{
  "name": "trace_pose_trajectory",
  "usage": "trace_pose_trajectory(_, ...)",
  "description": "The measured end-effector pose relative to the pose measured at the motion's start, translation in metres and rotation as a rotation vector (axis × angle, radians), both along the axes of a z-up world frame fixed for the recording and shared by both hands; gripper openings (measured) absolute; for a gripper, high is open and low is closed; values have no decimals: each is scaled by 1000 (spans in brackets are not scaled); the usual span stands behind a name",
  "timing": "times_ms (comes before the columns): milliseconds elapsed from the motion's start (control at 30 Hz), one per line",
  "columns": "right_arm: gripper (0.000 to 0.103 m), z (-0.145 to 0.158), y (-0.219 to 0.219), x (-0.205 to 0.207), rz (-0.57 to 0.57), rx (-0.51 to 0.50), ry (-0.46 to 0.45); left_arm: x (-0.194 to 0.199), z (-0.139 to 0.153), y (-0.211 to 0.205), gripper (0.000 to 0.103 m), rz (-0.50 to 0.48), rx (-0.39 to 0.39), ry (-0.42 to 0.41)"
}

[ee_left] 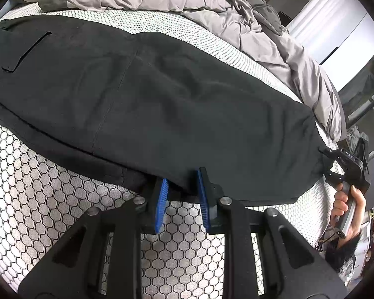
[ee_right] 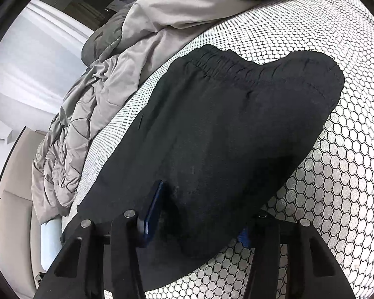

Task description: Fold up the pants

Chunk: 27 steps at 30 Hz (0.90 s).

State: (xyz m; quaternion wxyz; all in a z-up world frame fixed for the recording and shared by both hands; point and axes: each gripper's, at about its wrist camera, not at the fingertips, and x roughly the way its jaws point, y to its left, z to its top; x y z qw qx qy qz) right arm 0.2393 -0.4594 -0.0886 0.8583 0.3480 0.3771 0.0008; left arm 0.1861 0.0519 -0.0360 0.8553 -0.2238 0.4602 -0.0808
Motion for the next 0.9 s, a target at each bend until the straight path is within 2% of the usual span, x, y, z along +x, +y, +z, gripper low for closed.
trace_pose_trajectory(67,51,1,0,-1,2,-6,-4,-1,0,0,20,0,2,0)
trace_pose_trajectory(167,29,5,0,-4,-15,-44,-23,0,1,0,20,2,3,0)
trace_pose_trajectory(200,15,8,-1,-6,-22,-60,-39,0,1,0,20,2,2,0)
trace_pose_trajectory(233,7,10,-1,-8,-24,-69,-54,-1,1,0,20,2,1,0)
trace_pose_trajectory(333,4,23,-2,-20,-25,-105,-113,-1,2,1,20,4,-5,-1)
trace_pose_trajectory(400,3,27,-7,-27,-35,-121,-117,-2,4,3,22,5,-10,-6)
trace_pose_trajectory(467,3,20,-17,-32,-62,-119,-84,-4,6,8,22,17,-12,-10)
trace_pose_trajectory(500,4,9,-25,-32,-77,-85,-49,-5,6,10,22,22,-13,-11)
trace_pose_trajectory(600,4,-13,-32,-24,-39,-35,48,-11,11,24,22,59,-33,-17)
trace_pose_trajectory(667,8,-15,-38,-26,-42,22,39,-18,17,39,25,103,-54,-34)
trace_pose_trajectory(767,17,-13,-45,-31,-49,85,24,-29,19,66,42,199,-65,-44)
trace_pose_trajectory(833,23,-14,-47,-31,-58,110,25,-35,14,86,43,258,-105,-33)
trace_pose_trajectory(900,25,-13,-47,-30,-56,112,24,-36,7,101,43,273,-153,-11)
